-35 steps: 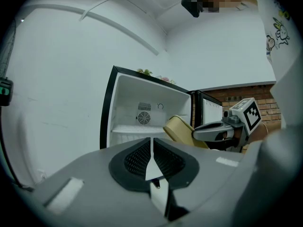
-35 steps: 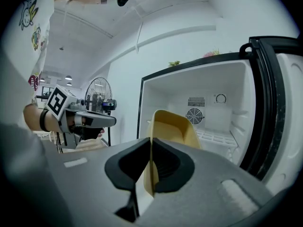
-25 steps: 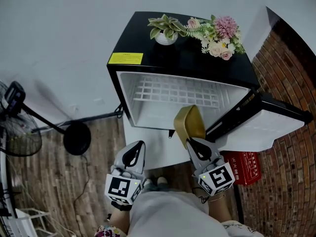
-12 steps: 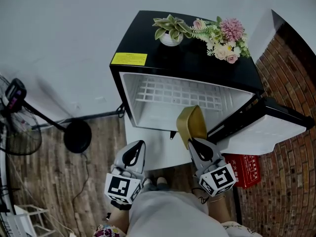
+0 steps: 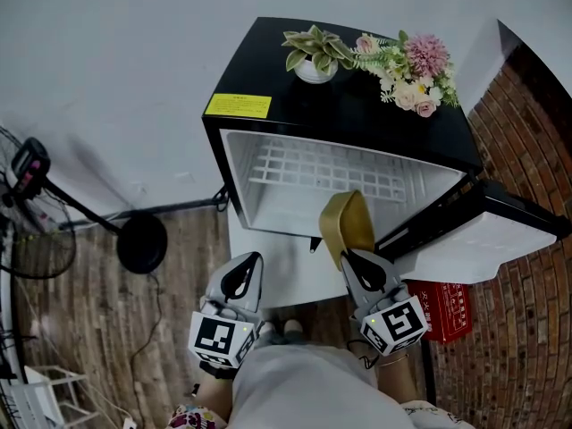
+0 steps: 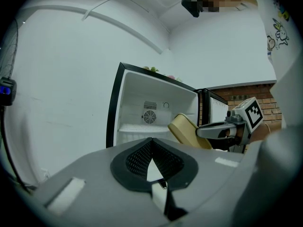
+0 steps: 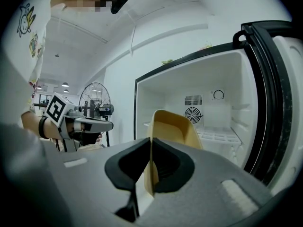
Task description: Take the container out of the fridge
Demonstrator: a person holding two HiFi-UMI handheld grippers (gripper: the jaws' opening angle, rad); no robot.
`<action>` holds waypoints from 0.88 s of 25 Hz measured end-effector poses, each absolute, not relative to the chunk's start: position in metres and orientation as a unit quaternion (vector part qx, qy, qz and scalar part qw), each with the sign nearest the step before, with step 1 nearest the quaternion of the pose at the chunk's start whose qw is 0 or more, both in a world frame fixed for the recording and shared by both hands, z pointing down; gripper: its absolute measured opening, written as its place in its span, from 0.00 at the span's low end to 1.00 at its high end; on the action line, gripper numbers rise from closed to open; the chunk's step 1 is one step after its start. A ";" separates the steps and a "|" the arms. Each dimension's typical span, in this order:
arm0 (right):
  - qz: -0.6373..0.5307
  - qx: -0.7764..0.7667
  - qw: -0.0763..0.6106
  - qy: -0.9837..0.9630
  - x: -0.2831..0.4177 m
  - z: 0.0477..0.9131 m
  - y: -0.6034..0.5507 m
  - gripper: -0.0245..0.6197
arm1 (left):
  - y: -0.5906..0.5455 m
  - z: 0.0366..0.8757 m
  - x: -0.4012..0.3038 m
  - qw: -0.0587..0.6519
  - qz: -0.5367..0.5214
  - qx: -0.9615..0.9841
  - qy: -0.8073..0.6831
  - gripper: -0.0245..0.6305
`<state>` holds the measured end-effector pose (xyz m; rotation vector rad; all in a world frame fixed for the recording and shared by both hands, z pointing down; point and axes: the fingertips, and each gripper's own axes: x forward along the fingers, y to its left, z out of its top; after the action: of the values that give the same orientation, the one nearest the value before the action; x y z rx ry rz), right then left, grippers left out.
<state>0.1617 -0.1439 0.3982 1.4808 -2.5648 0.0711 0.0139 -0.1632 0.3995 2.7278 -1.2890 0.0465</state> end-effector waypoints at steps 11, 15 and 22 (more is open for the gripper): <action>0.019 0.495 0.087 -0.865 0.160 0.395 -0.145 0.06 | -0.165 0.398 0.011 0.059 0.013 0.899 -0.433 0.04; 0.016 0.494 0.087 -0.865 0.159 0.393 -0.146 0.06 | -0.164 0.399 0.011 0.057 0.013 0.899 -0.433 0.04; 0.019 0.492 0.088 -0.866 0.159 0.393 -0.146 0.06 | -0.163 0.398 0.011 0.056 0.012 0.900 -0.433 0.04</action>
<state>0.1585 -0.1456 0.3930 1.4659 -2.5781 0.0574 0.0110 -0.1630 0.3981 2.7298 -1.3144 0.0368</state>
